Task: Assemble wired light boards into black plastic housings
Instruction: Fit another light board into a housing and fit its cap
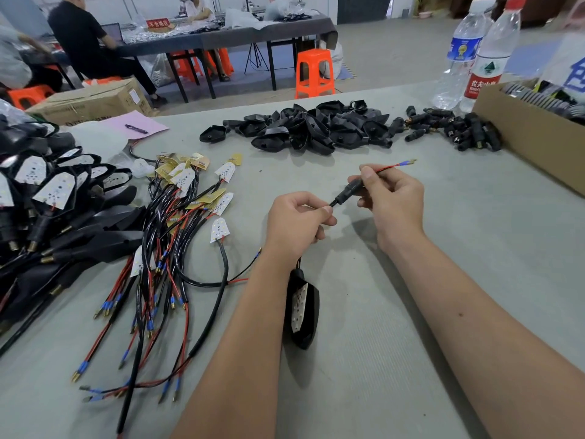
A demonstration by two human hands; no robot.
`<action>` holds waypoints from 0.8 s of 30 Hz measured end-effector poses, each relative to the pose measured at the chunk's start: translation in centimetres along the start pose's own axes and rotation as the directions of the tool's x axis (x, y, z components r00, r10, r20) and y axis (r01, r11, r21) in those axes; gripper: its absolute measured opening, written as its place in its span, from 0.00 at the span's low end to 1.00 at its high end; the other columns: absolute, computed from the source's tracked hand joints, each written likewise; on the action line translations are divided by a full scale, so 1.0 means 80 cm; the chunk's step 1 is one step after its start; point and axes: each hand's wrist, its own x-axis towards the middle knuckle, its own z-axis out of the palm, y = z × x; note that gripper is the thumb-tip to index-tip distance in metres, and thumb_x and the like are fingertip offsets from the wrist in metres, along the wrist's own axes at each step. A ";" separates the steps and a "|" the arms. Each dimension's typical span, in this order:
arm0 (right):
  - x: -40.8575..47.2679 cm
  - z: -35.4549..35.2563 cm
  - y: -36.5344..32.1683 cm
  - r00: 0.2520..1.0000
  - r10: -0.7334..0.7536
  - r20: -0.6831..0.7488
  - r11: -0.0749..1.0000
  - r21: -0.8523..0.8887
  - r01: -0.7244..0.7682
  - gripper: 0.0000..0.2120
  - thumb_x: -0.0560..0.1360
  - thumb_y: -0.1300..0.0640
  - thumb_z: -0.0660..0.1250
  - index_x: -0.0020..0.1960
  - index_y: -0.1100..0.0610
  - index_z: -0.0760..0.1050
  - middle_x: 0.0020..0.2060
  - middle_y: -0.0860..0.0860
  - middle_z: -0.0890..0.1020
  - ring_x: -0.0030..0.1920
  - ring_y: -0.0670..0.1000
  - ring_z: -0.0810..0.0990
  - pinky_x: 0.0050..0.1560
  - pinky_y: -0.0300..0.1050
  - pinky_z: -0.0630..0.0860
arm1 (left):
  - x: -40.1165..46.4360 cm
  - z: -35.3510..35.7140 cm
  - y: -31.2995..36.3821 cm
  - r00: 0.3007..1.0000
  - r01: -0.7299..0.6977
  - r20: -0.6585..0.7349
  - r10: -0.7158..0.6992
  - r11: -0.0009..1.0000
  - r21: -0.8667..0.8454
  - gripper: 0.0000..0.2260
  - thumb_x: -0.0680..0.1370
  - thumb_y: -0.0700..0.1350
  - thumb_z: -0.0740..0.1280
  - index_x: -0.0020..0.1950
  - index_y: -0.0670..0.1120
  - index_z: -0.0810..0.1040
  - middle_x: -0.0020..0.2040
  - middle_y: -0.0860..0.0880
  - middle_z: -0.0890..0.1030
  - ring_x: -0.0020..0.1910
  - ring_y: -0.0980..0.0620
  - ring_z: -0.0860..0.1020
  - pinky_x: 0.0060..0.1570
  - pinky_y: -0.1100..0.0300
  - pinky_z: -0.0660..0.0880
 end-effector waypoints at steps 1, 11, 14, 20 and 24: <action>0.000 0.000 0.000 0.999 0.008 0.031 1.000 0.012 -0.008 0.04 0.80 0.60 0.69 0.48 0.57 0.83 0.41 0.53 0.88 0.40 0.50 0.86 0.35 0.37 0.78 | 0.000 0.000 0.000 1.000 -0.010 -0.007 0.010 1.000 0.011 0.06 0.77 0.36 0.70 0.41 0.42 0.82 0.36 0.45 0.86 0.25 0.52 0.72 0.25 0.66 0.67; 0.004 0.000 -0.003 0.992 0.105 -0.074 0.994 0.005 -0.105 0.06 0.76 0.58 0.76 0.41 0.57 0.85 0.36 0.51 0.87 0.34 0.47 0.84 0.31 0.37 0.75 | -0.004 0.006 -0.005 0.990 -0.139 -0.004 0.141 0.979 0.147 0.05 0.76 0.36 0.71 0.40 0.42 0.82 0.36 0.46 0.86 0.24 0.60 0.74 0.30 0.68 0.69; 0.004 0.001 -0.003 0.992 0.087 -0.088 0.996 -0.005 -0.088 0.06 0.76 0.59 0.76 0.40 0.59 0.84 0.31 0.51 0.85 0.30 0.47 0.81 0.30 0.37 0.75 | -0.004 0.007 -0.006 0.986 -0.162 -0.013 0.167 0.973 0.163 0.05 0.76 0.37 0.72 0.40 0.43 0.82 0.35 0.47 0.85 0.24 0.62 0.74 0.29 0.69 0.68; 0.003 -0.002 -0.001 0.994 0.102 -0.038 0.995 0.002 -0.102 0.06 0.78 0.60 0.74 0.45 0.63 0.85 0.33 0.52 0.84 0.30 0.48 0.79 0.31 0.39 0.75 | -0.001 0.000 -0.008 0.992 -0.097 -0.079 0.099 0.995 0.035 0.08 0.77 0.39 0.71 0.38 0.47 0.82 0.35 0.48 0.85 0.24 0.56 0.71 0.28 0.64 0.67; 0.001 0.000 0.000 0.995 0.076 -0.072 0.995 -0.052 -0.079 0.06 0.79 0.60 0.72 0.48 0.63 0.85 0.33 0.52 0.84 0.29 0.50 0.82 0.27 0.40 0.74 | 0.001 0.000 -0.007 0.993 -0.089 -0.078 0.091 0.996 0.032 0.09 0.77 0.39 0.70 0.37 0.47 0.81 0.33 0.48 0.84 0.24 0.56 0.70 0.30 0.62 0.66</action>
